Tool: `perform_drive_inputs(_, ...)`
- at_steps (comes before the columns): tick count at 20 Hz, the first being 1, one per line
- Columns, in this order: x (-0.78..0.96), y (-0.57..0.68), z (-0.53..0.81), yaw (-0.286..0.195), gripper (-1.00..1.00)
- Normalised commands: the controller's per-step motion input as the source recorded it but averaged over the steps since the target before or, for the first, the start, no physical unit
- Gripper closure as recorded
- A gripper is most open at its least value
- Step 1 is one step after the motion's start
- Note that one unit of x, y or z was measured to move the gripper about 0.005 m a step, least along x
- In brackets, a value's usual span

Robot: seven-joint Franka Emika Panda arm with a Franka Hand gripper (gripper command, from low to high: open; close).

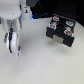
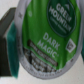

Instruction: Open the kcup holder, insert the kcup into the holder, and close the kcup holder

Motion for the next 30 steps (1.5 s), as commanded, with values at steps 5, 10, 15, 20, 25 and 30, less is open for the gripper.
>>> perform_drive_inputs(5, 0.06, 0.35, 0.70, -0.017, 1.00)
perform_drive_inputs(10, 0.10, 0.45, 0.78, -0.003, 1.00)
perform_drive_inputs(15, 0.07, 0.58, 0.75, 0.000, 1.00)
perform_drive_inputs(20, 0.06, 0.66, 0.67, 0.004, 1.00)
perform_drive_inputs(25, 0.09, 0.67, 0.61, -0.001, 1.00)
perform_drive_inputs(30, 0.11, 0.66, 0.44, -0.003, 1.00)
